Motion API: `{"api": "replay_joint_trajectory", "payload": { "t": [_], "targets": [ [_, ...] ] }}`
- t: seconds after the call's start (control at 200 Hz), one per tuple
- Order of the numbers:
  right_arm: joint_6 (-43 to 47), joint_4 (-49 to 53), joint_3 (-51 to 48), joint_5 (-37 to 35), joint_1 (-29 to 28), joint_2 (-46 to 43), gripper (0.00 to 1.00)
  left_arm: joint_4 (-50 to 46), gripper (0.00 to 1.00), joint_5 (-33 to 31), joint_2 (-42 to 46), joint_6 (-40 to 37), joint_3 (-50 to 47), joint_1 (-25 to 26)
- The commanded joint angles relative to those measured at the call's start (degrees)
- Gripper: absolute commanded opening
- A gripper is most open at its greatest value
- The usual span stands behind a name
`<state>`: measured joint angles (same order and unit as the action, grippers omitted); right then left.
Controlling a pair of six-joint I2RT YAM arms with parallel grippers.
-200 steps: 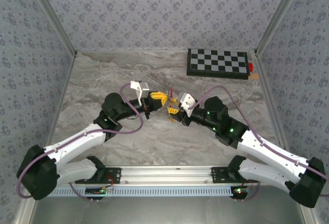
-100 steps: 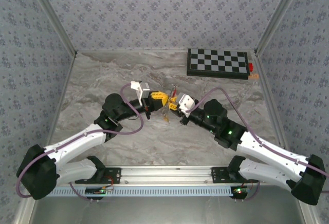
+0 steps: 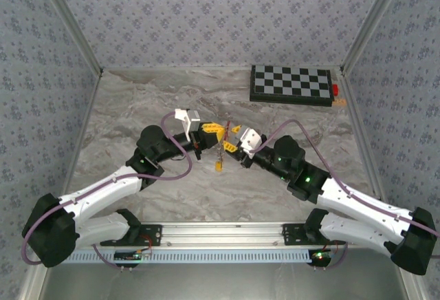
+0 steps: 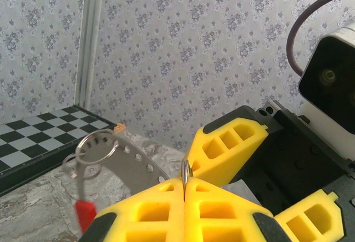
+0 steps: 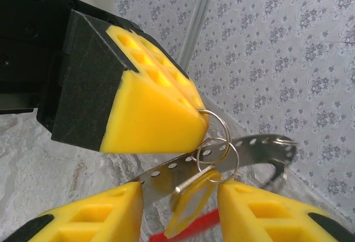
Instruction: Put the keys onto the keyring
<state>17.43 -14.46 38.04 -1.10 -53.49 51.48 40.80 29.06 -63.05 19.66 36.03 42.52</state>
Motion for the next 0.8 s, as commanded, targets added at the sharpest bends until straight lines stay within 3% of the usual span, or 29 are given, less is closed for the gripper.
{"api": "replay_joint_trajectory", "payload": {
  "t": [0.0,0.115,0.355,0.69,0.795],
  "targets": [
    [-0.9,-2.4,-0.3,-1.8,-0.5,0.4,0.33,3.5,0.00,-0.2,0.4,0.8,1.5,0.4],
    [-0.9,-2.1,-0.4,-2.6,-0.5,0.4,0.18,3.5,0.00,-0.6,0.7,0.7,1.3,0.4],
    [-1.1,-1.0,-1.3,-2.4,-0.6,-0.8,0.03,3.9,0.00,-1.9,1.3,1.1,0.8,0.3],
    [-1.3,2.4,-0.4,0.9,-1.3,1.4,0.02,6.3,0.00,-1.4,0.9,2.9,0.7,0.5],
    [-1.7,2.9,0.2,1.5,-1.4,2.5,0.06,6.8,0.00,-1.3,0.6,3.4,0.6,0.5]
  ]
}}
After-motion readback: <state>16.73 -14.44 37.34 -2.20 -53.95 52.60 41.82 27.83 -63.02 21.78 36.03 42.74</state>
